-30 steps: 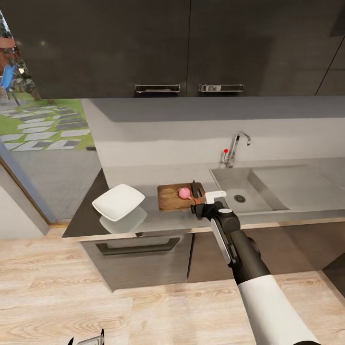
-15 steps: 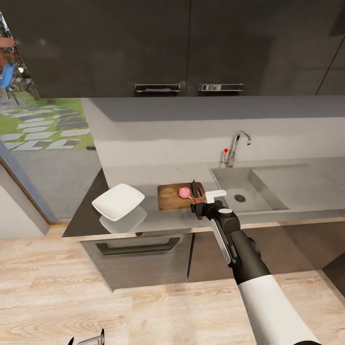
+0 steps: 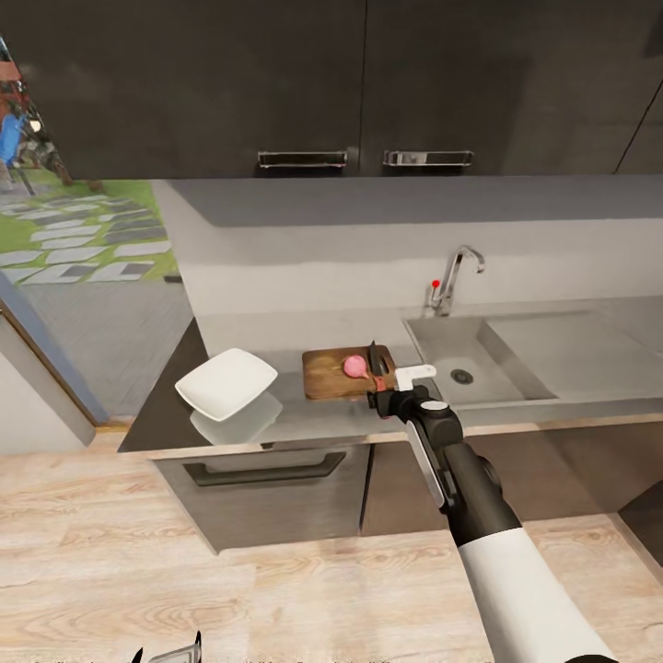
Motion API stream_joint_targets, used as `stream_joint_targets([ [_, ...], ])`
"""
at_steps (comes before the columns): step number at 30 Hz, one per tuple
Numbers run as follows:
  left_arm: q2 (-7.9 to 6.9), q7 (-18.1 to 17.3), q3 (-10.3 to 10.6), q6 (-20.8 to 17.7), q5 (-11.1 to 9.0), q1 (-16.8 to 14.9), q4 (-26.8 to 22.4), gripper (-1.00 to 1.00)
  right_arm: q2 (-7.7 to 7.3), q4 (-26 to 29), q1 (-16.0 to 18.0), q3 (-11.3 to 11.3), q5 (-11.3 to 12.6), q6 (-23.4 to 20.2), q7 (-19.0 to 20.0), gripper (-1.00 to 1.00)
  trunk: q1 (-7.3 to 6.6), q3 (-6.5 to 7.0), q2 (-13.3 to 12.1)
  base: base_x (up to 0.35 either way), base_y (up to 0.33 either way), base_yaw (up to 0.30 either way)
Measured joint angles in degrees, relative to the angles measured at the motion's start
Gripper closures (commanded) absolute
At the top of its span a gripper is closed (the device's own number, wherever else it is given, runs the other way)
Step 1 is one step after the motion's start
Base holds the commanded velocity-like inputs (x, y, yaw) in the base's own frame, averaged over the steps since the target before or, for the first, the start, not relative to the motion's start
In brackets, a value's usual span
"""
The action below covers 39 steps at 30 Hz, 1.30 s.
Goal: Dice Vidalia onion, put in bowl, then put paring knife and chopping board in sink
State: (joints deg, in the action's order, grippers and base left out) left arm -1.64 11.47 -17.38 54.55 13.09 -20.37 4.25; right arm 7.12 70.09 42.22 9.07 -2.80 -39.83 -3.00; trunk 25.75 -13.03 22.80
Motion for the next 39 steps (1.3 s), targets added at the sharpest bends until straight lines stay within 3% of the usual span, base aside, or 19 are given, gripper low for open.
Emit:
stream_joint_targets([
  [12, 0.00, 0.00, 0.00, -0.72, 0.00, 0.00, 0.00, -1.00, 0.00, 0.00, -0.05, -0.11, 0.00, 0.00, -0.02, -1.00, 0.00, -0.95, 0.00, 0.000, 0.000, 0.000],
  [20, 0.00, 0.00, 0.00, -1.45, 0.00, 0.00, 0.00, -1.00, 0.00, 0.00, -0.05, -3.87, 0.08, 0.00, 0.19, -1.00, 0.00, -1.58, 0.00, 0.000, 0.000, 0.000],
  [25, 0.00, 0.00, 0.00, -1.60, 0.01, 0.00, 0.00, -1.00, 0.00, 0.00, -0.06, -5.09, 0.12, -0.01, 0.92, -1.00, 0.00, -1.98, 0.00, 0.000, 0.000, 0.000],
  [39, 0.00, 0.00, 0.00, -1.67, 0.01, 0.00, 0.00, -1.00, -0.01, -0.01, -0.07, -5.41, 0.05, -0.02, 2.91, -1.00, 0.00, -2.37, 0.01, 0.000, 0.000, 0.000],
])
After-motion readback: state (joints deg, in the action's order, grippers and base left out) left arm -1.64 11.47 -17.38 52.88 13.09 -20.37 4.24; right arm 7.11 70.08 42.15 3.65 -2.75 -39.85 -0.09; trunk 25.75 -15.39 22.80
